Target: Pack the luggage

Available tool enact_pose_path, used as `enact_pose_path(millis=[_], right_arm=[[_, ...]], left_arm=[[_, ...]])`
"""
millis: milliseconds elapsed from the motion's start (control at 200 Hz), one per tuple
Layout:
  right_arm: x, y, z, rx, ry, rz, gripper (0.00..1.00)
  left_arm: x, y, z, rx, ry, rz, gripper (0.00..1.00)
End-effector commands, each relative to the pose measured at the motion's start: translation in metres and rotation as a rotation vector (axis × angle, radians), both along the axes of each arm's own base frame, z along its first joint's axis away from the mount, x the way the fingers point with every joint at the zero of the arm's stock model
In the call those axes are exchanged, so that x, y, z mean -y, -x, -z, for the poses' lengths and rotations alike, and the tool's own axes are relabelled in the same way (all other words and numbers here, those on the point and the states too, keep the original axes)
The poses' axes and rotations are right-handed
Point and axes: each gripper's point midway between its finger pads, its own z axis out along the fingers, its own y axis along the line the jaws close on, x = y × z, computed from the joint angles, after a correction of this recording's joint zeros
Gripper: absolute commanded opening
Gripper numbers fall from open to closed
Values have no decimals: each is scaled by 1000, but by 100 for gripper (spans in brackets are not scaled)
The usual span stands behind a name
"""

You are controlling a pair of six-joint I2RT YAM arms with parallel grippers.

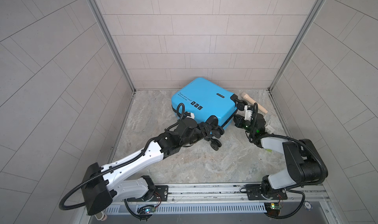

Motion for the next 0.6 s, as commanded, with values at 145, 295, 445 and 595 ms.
enact_pose_path(millis=[145,295,445,595], right_arm=[[-3,9,15,-66,41,16,0],[-6,10,17,-70,56,13,0],[-6,11,17,-69,56,15,0],[-6,11,16,-67,57,18,0]], left_arm=[[62,11,-14,-51,154,74,87],[84,2,-10,-63,177,77,91],[86,-20,-12,-22,177,11,91],[84,-38,-10,-15,184,-40,92]])
